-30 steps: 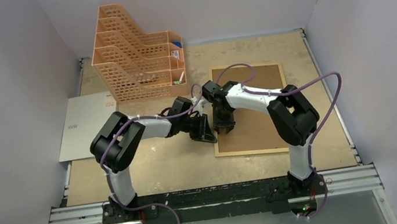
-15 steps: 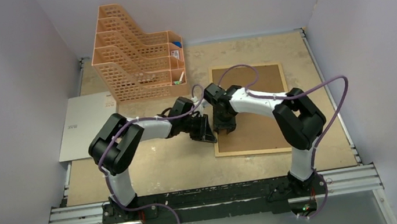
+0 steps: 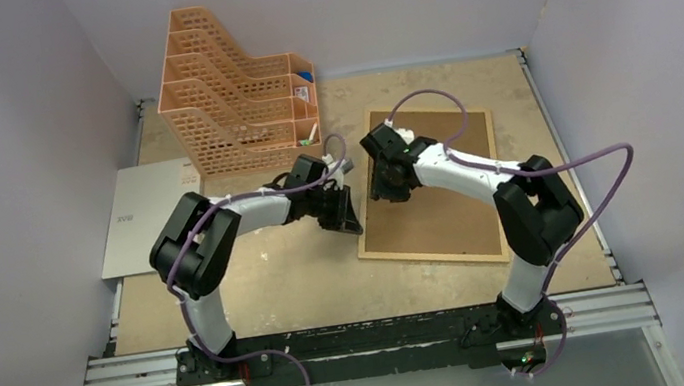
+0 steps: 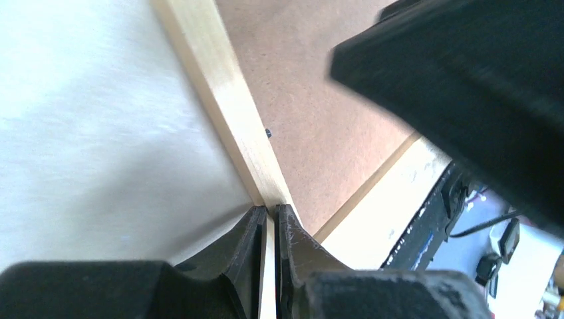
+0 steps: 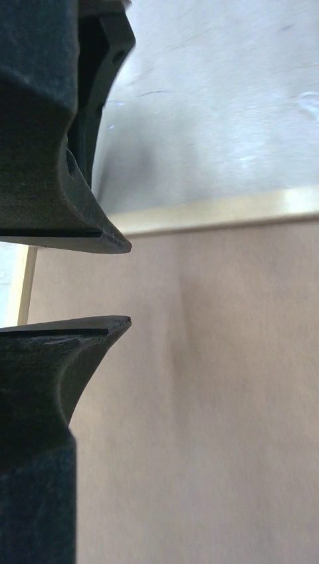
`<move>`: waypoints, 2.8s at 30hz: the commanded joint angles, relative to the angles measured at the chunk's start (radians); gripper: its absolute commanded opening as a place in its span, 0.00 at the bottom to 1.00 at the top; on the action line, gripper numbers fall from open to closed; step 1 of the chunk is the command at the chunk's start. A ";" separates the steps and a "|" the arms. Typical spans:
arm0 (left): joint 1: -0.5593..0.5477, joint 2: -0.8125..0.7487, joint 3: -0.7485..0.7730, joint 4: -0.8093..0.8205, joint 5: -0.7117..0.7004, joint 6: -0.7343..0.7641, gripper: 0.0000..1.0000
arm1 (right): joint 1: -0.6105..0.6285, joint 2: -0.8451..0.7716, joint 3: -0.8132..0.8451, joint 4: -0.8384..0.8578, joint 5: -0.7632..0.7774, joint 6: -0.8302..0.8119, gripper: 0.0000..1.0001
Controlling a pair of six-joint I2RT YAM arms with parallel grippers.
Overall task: Put the photo into the frame
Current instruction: Adjust the photo frame at the center of the board, then install the photo frame at the center of the board.
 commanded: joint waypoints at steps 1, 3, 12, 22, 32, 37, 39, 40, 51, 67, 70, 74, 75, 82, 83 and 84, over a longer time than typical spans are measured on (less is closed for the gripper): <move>0.087 0.014 0.047 -0.054 -0.118 0.071 0.04 | -0.064 -0.036 0.047 0.026 0.058 0.002 0.42; 0.099 0.027 0.078 -0.054 -0.100 0.067 0.07 | -0.088 -0.017 0.070 0.028 0.060 -0.003 0.41; 0.099 0.067 0.193 -0.046 -0.118 0.064 0.45 | -0.183 0.069 0.168 0.025 0.029 -0.025 0.41; 0.096 0.281 0.468 -0.075 -0.232 0.082 0.46 | -0.250 0.104 0.198 0.034 0.013 -0.054 0.41; 0.066 0.413 0.630 -0.209 -0.278 0.130 0.20 | -0.278 0.136 0.208 0.051 -0.016 -0.113 0.40; 0.002 0.351 0.516 -0.260 -0.389 0.179 0.01 | -0.288 0.153 0.223 0.055 -0.029 -0.144 0.39; -0.011 0.318 0.449 -0.265 -0.389 0.175 0.00 | -0.287 0.162 0.233 0.054 -0.041 -0.151 0.39; -0.016 0.297 0.413 -0.265 -0.387 0.174 0.00 | -0.288 0.169 0.238 0.052 -0.047 -0.153 0.39; -0.069 0.012 0.001 -0.064 -0.227 0.127 0.11 | -0.288 0.257 0.337 0.073 -0.185 -0.328 0.41; 0.069 -0.066 -0.076 0.174 -0.220 -0.055 0.51 | -0.190 0.434 0.597 -0.152 -0.101 -0.397 0.69; 0.086 -0.037 -0.066 0.192 -0.175 -0.056 0.43 | -0.169 0.434 0.586 -0.163 -0.120 -0.391 0.69; 0.088 0.016 -0.045 0.197 -0.135 -0.042 0.32 | -0.158 0.450 0.567 -0.169 -0.127 -0.358 0.69; 0.088 0.023 -0.045 0.195 -0.142 -0.030 0.31 | -0.158 0.456 0.565 -0.170 -0.127 -0.349 0.67; 0.088 0.031 -0.034 0.142 -0.184 0.041 0.30 | -0.158 0.464 0.511 -0.175 -0.148 -0.354 0.54; 0.088 0.033 -0.035 0.144 -0.184 0.039 0.30 | -0.158 0.460 0.497 -0.170 -0.154 -0.360 0.53; 0.088 0.036 -0.036 0.149 -0.181 0.034 0.30 | -0.158 0.455 0.478 -0.162 -0.160 -0.365 0.53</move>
